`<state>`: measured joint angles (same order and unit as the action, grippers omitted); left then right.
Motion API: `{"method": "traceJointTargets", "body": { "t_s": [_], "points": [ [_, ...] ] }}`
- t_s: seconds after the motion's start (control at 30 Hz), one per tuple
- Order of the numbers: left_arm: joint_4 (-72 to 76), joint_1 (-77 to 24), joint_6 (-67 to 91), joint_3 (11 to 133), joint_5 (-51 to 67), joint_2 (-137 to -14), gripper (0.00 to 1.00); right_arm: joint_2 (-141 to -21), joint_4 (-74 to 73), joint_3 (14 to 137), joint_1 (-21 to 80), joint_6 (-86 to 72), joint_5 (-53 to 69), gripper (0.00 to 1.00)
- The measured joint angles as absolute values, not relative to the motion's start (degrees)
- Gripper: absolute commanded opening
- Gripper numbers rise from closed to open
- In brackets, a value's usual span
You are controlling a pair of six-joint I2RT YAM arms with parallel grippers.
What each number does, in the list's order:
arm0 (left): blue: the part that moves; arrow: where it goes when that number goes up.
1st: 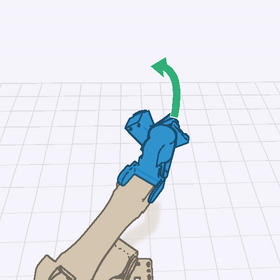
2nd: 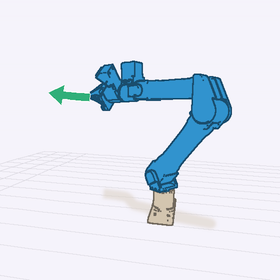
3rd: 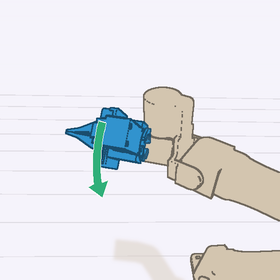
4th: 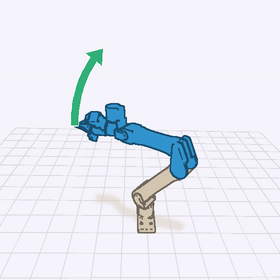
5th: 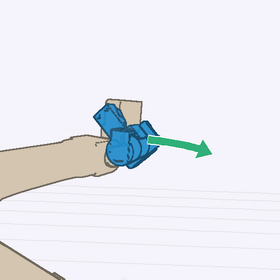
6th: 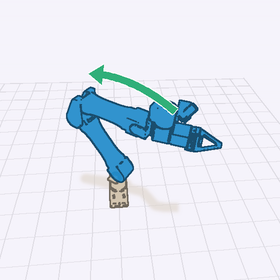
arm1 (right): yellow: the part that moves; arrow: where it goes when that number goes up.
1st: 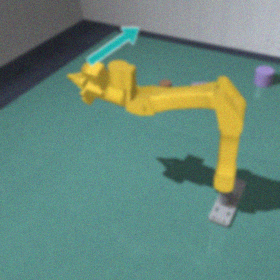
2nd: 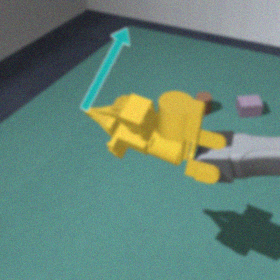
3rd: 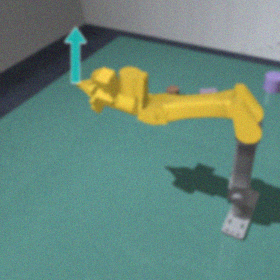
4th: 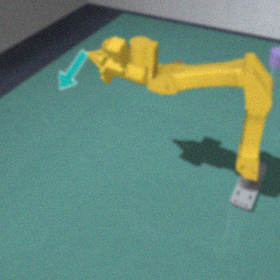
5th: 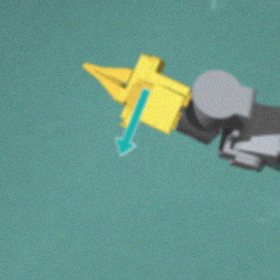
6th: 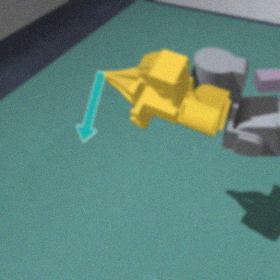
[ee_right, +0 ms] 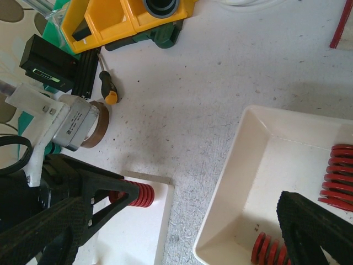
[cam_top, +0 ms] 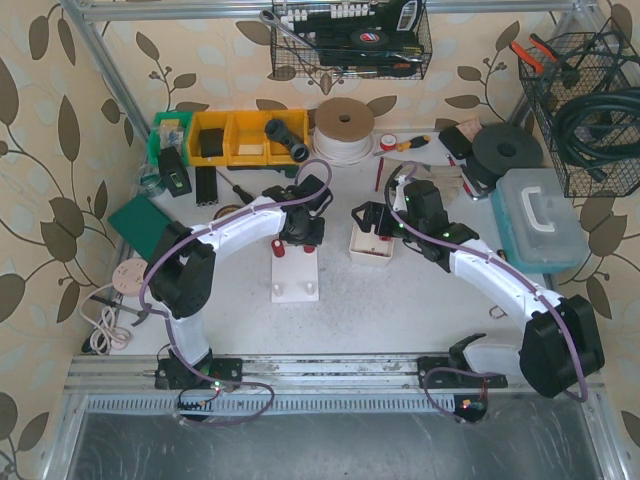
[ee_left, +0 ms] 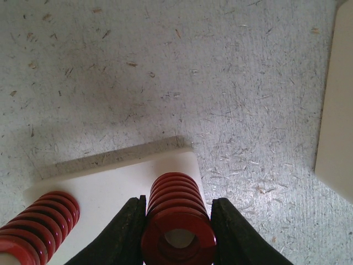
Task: Install the large spring
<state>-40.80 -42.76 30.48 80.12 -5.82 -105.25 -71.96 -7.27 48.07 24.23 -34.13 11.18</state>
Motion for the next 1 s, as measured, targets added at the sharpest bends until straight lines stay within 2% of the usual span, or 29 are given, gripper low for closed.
{"method": "traceJointTargets", "body": {
  "t_s": [1.0],
  "points": [
    [-39.7,-42.9,32.0,80.1,-5.9,-107.8,0.00,-71.8,-6.2,47.6,24.0,-34.5,11.2,0.93]
  ]
}}
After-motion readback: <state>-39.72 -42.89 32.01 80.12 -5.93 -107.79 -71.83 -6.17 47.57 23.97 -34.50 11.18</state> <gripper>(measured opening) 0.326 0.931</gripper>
